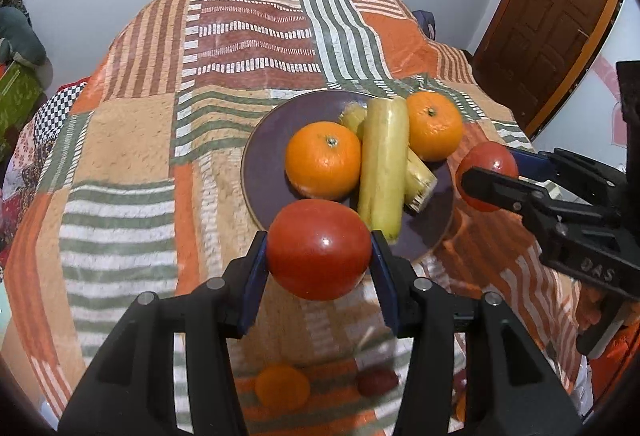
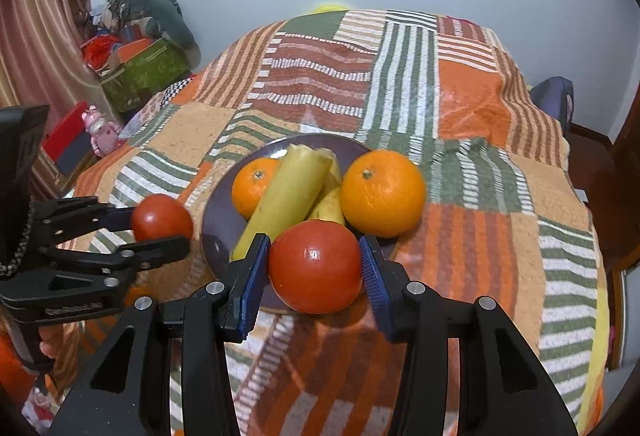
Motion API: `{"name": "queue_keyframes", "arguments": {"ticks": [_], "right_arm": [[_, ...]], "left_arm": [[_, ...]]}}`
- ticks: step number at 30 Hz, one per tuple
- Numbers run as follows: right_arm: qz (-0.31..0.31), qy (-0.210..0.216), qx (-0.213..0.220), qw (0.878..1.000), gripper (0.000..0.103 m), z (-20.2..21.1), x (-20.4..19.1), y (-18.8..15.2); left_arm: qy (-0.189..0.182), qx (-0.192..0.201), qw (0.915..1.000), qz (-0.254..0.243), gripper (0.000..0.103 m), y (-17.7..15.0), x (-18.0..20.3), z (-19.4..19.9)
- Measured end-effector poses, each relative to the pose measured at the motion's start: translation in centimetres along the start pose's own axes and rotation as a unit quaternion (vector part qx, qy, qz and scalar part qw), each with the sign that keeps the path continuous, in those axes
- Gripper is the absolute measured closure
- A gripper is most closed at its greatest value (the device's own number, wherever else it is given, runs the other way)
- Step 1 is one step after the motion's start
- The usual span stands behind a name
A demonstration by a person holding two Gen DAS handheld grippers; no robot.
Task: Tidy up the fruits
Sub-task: 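Carry both red tomatoes over the plate and lower them toward it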
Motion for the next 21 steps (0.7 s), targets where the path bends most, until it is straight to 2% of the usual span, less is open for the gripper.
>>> {"name": "queue_keyframes", "arguments": {"ticks": [6, 11, 21], "right_arm": [[0.017, -0.001, 0.016, 1.000, 0.060, -0.6, -0.3, 2.6], [0.014, -0.009, 0.032, 0.999, 0.060, -1.4, 0.1, 5.5], [0.000, -0.027, 0.012, 1.000, 0.060, -6.3, 0.8, 8.6]], "left_arm": [[0.003, -0.012, 0.9999, -0.006, 0.054, 0.9, -0.8, -1.8], [0.006, -0.004, 1.0000, 0.006, 0.054, 1.9, -2.3, -2.0], [0.029, 0.011, 0.9994, 0.018, 0.054, 5.8, -5.4, -3.0]]}}
Point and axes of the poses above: each gripper's, at about its wrist camera, not at the fingertips, and z roughly against the way its jaws point, x to its right, y to its top, the point moved 8 cm from there along -z, roughly the way its jaws point, and after that the axes turned 8 degrees about -y, right-handed, at the moved point
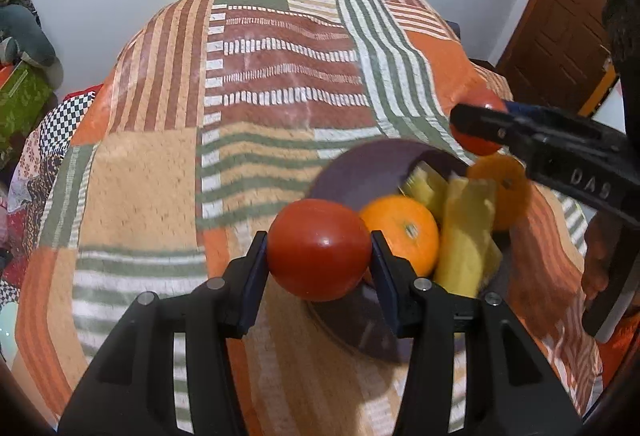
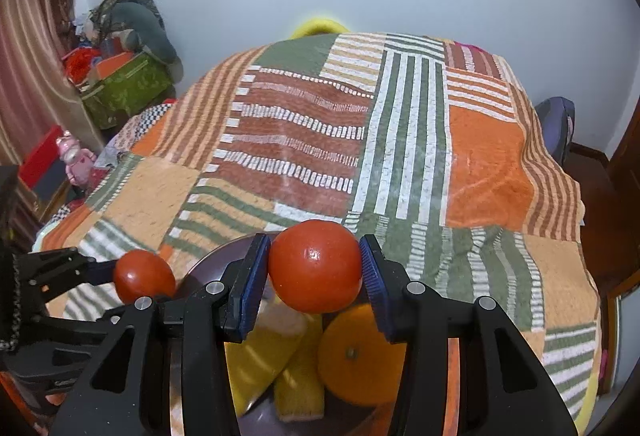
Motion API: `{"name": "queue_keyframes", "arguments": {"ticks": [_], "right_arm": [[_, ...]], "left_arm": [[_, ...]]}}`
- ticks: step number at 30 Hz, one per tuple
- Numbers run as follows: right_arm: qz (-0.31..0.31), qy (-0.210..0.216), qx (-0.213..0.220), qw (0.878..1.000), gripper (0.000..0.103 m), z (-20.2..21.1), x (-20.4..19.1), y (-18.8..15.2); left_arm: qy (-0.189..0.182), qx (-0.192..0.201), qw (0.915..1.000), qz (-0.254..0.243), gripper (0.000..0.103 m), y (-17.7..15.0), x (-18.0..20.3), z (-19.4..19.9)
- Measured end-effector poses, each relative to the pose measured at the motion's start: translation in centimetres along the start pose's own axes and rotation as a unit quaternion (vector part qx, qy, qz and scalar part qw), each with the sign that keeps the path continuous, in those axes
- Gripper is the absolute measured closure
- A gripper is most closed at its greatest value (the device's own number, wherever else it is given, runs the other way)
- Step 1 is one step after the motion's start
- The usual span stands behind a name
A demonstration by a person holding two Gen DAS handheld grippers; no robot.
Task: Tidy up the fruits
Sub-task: 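Carry both red tomatoes over the plate and lower them toward it, then open both tools to release the tomatoes onto the plate and lift away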
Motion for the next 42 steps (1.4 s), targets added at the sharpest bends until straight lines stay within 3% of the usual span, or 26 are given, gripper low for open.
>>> {"name": "queue_keyframes", "arguments": {"ticks": [11, 23, 31, 33, 42], "right_arm": [[0.015, -0.013, -0.042, 0.999, 0.060, -4.2, 0.0, -0.5], [0.016, -0.010, -0.062, 0.998, 0.057, -4.4, 0.4, -1.3], [0.010, 0.001, -0.057, 0.998, 0.054, -2.6, 1.3, -2.0], [0.009, 0.004, -0.050, 0.999, 0.053, -1.8, 1.3, -2.0], [-0.011, 0.013, 0.001, 1.000, 0.052, 4.5, 1.4, -1.2]], "left_arm": [[-0.016, -0.023, 0.9985, 0.048, 0.054, 1.9, -1.0, -4.3], [0.013, -0.017, 0.9996, 0.020, 0.052, 2.4, -0.3, -4.4], [0.011, -0.008, 0.9996, 0.024, 0.042, 2.0, -0.4, -3.1], [0.005, -0.008, 0.9997, 0.023, 0.036, 1.8, -0.2, -2.5], [0.014, 0.030, 0.9994, 0.003, 0.035, 1.0, 1.3, 3.4]]}}
Point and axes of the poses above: each gripper's, at about its wrist camera, not at the fingertips, and z roughly against the way its jaws point, x to its right, y to its top, the point moved 8 cm from there along -z, roughly the way its jaws point, and after that the axes turned 8 degrees about -y, right-handed, at the moved point
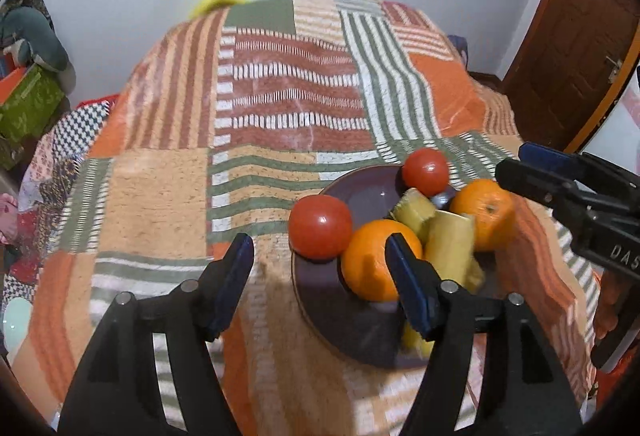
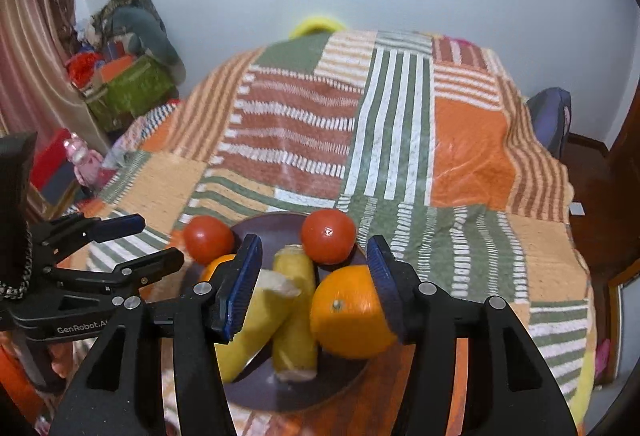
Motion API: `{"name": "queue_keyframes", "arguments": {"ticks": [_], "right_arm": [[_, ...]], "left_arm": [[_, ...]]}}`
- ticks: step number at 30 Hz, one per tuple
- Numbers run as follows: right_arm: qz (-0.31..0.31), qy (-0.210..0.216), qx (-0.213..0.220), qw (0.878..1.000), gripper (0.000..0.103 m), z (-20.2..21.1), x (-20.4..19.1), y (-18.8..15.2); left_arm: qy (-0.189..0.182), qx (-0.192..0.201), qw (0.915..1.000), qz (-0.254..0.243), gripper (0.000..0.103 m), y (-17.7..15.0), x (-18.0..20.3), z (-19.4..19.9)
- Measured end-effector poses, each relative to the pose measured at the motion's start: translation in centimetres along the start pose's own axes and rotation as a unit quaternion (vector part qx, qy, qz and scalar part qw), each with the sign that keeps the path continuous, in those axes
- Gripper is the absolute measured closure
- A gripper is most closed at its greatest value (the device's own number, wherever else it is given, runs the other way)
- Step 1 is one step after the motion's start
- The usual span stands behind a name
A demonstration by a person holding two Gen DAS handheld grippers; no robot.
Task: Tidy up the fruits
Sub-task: 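Open both tools to release the tomatoes onto the plate and lift away, then grasp a small mandarin with the right tool while the left tool grasps another mandarin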
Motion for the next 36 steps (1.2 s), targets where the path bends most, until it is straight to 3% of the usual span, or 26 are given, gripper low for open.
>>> {"name": "queue_keyframes", "arguments": {"ticks": [7, 10, 18, 23, 31, 36], "right_arm": [[0.007, -0.012, 0.046, 0.999, 0.048, 6.9, -0.6, -0.7], [0.008, -0.020, 0.061, 0.998, 0.045, 9.4, -1.0, -1.8], [0.015, -0.015, 0.053, 0.998, 0.044, 12.5, -2.7, -6.7], [0.032, -0.009, 0.024, 0.999, 0.044, 12.5, -4.1, -10.4], [0.041, 0.017, -0.030, 0.999, 0.045, 10.8, -6.5, -16.1], [0.038, 0.026, -0.066, 0.997, 0.045, 9.0, -7.8, -19.0]], "left_arm": [[0.004, 0.040, 0.9991, -0.012, 0.034, -1.9, 1.6, 7.2], [0.006, 0.054, 0.9984, -0.017, 0.029, -3.2, 2.2, 9.9], [0.004, 0.050, 0.9985, -0.022, 0.025, -8.2, 3.8, 14.2], [0.005, 0.040, 0.9988, -0.029, 0.019, -11.7, 4.4, 15.0], [0.002, -0.003, 0.9998, -0.019, 0.019, -17.6, 4.1, 13.0], [0.001, -0.019, 0.9998, -0.011, 0.034, -20.0, 3.4, 11.8]]}}
Point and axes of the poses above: each gripper's, at about its wrist camera, not at the fingertips, and z roughly against the way its jaws point, x to its right, y to its top, the point moved 8 cm from there along -z, roughly the way its jaws point, and after that the axes turned 8 degrees about -y, right-handed, at the moved point
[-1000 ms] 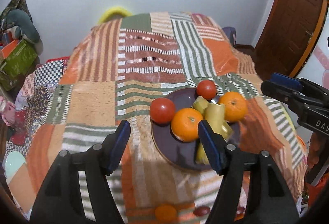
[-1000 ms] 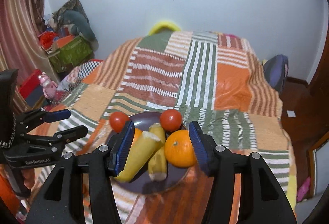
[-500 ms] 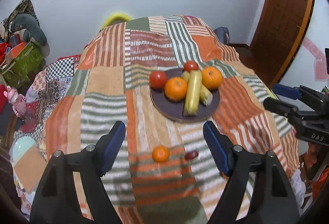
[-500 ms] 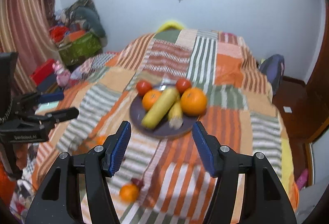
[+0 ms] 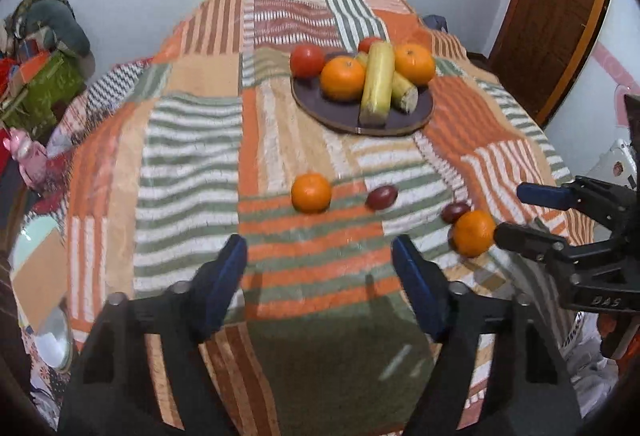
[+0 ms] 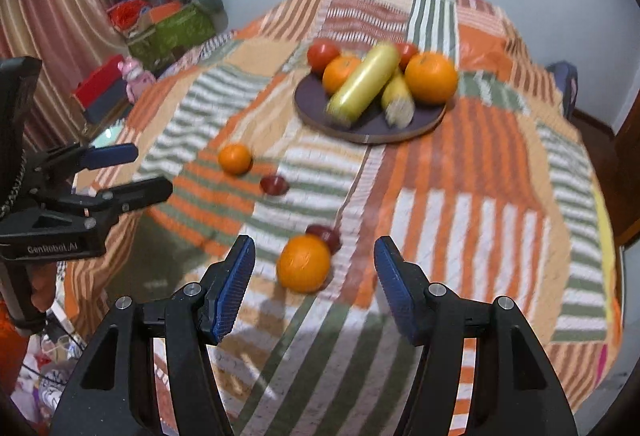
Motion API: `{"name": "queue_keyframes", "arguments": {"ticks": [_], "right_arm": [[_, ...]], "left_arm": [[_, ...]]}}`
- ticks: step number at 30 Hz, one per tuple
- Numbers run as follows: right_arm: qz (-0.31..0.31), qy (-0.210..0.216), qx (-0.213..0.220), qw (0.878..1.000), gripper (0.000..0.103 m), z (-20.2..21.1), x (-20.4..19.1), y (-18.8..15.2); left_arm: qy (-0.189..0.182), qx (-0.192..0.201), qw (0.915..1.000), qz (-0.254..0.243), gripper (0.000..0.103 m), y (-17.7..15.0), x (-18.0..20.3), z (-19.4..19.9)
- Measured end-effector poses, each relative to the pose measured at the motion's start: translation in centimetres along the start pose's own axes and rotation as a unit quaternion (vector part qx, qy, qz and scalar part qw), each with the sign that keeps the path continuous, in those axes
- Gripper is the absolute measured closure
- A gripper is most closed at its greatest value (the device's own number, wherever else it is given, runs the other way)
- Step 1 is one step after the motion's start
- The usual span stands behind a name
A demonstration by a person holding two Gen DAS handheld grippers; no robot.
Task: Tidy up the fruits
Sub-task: 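Grasp a small mandarin with the right tool while the left tool grasps another mandarin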
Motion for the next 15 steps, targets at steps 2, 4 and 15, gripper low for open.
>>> {"name": "queue_keyframes", "arguments": {"ticks": [2, 4, 15], "right_arm": [[-0.002, -0.002, -0.008, 1.000, 0.046, -0.8, -0.3, -0.6], [-0.008, -0.001, -0.022, 1.000, 0.056, -1.8, -0.3, -1.2], [-0.013, 0.026, -0.029, 0.999, 0.070, -2.4, -1.3, -1.2]], "left_arm": [[-0.009, -0.010, 0.9999, 0.008, 0.040, -0.4, -0.3, -0.6], [-0.011, -0.015, 0.9998, 0.012, 0.045, -0.7, -0.6, -1.1], [-0.020, -0.026, 0.9992, 0.021, 0.063, 0.3, -1.9, -3.6]]}}
Point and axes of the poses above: each gripper's, at about its wrist camera, not at the fingertips, and z roughly against the way its jaws point, x to its right, y to its top, the point moved 8 cm from there along -z, roughly the way its jaws point, and after that the axes turned 8 degrees about -y, right-handed, at the moved point
